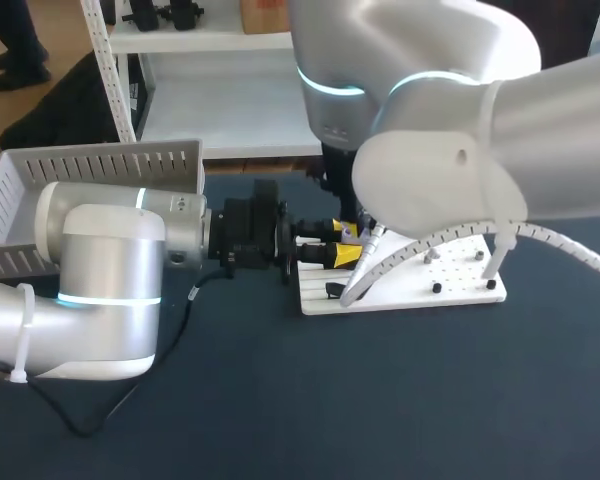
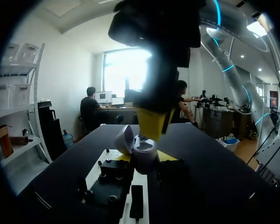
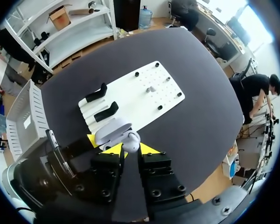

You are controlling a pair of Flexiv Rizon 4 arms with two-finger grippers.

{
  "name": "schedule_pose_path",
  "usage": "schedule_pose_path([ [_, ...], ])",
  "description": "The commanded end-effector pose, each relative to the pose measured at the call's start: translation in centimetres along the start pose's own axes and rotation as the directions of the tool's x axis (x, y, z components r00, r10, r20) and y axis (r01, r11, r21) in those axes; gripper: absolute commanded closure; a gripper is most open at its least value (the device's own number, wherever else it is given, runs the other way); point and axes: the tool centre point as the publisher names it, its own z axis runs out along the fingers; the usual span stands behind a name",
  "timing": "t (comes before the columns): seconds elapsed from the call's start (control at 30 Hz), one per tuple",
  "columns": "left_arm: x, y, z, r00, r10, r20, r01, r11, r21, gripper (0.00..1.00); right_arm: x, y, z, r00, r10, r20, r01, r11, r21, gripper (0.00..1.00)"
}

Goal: Pick up each earbud case from the left stands, insert the matching earbuds, close the lid, and place the case in the box.

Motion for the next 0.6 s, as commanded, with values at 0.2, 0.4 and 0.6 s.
schedule_pose_path([
  [0.2, 0.0, -0.1, 0.0, 1.0, 0.002, 0.003, -0.002, 1.0, -0.006, 1.0, 0.0, 0.1, 0.2, 1.0, 0.01, -0.009, -0.01, 1.0, 0.005, 0.91],
  [0.4, 0.0, -0.1, 0.0, 1.0, 0.002, 0.003, -0.002, 1.0, -0.006, 1.0, 0.0, 0.0, 0.0, 1.0, 0.009, -0.01, -0.009, 1.0, 0.003, 0.71],
  [0.6, 0.0, -0.1, 0.0, 1.0, 0.002, 0.003, -0.002, 1.0, -0.006, 1.0, 0.2, -0.2, -0.9, 1.0, 0.005, -0.001, -0.005, 1.0, -0.014, 0.65],
])
